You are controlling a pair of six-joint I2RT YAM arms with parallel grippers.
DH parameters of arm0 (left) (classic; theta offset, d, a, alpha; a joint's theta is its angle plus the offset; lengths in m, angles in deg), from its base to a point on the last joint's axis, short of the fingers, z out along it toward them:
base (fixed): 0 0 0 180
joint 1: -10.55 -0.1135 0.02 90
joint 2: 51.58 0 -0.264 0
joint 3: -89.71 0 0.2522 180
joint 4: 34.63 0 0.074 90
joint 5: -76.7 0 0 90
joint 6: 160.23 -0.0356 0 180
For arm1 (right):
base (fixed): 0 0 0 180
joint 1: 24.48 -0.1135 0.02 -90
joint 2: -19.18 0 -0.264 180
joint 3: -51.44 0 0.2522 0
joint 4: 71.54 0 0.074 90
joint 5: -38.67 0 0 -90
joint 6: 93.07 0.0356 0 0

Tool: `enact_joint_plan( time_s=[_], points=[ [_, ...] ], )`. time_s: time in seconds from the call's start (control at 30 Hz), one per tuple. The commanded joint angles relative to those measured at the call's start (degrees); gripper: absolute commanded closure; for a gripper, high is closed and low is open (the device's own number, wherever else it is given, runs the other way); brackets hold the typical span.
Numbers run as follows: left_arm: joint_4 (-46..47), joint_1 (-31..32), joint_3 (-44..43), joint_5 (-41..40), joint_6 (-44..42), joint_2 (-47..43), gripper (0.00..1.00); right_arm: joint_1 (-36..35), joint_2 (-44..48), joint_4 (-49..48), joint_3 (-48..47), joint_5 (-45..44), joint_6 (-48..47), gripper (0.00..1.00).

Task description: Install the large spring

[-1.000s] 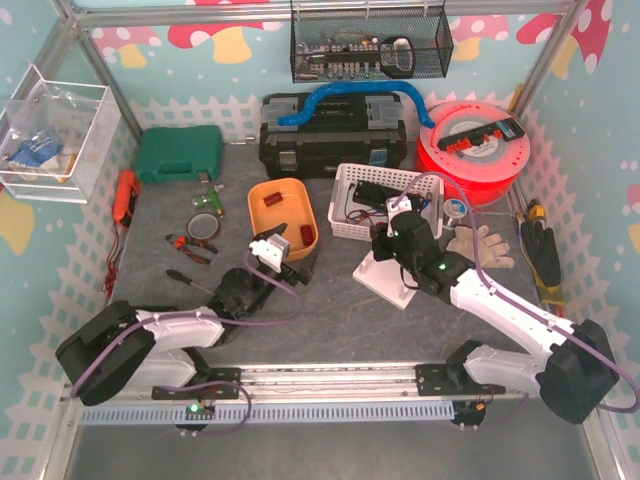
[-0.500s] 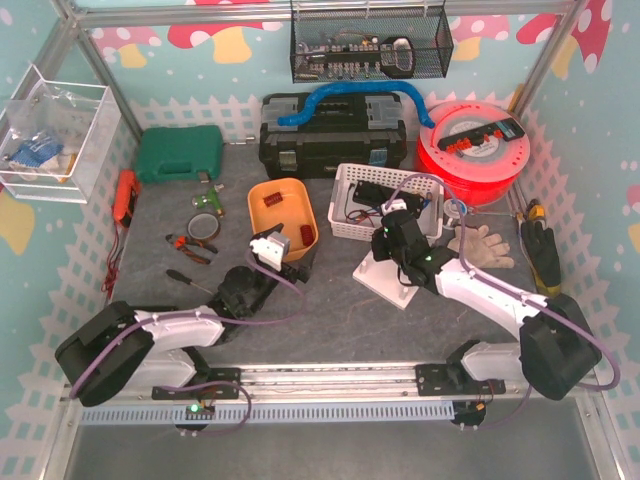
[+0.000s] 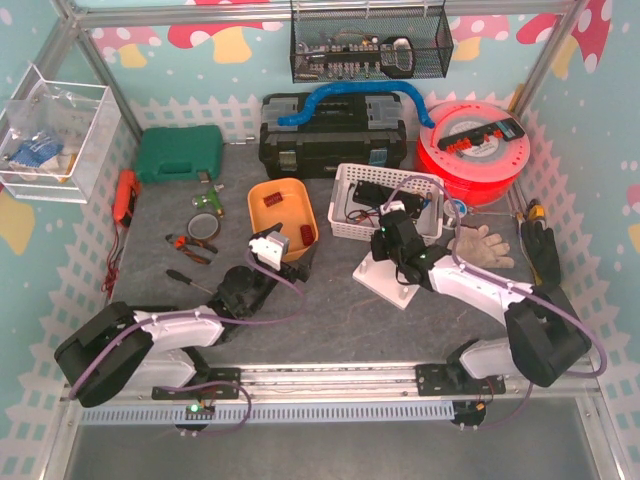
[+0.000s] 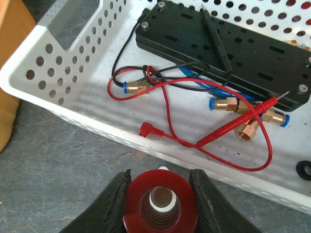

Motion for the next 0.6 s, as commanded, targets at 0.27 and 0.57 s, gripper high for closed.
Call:
enact_joint_plan(
  time_s=[0.27, 0.57],
  points=[
    [-0.4, -0.2, -0.3, -0.7, 0.3, -1.1, 0.01, 0.5, -4.2, -4.2, 1.2, 0.2, 0.8, 0.82],
    [-0.4, -0.2, -0.3, -1.0, 0.2, -1.0, 0.01, 0.5, -4.3, -3.2, 0.6, -0.1, 1.4, 0.60]
  ],
)
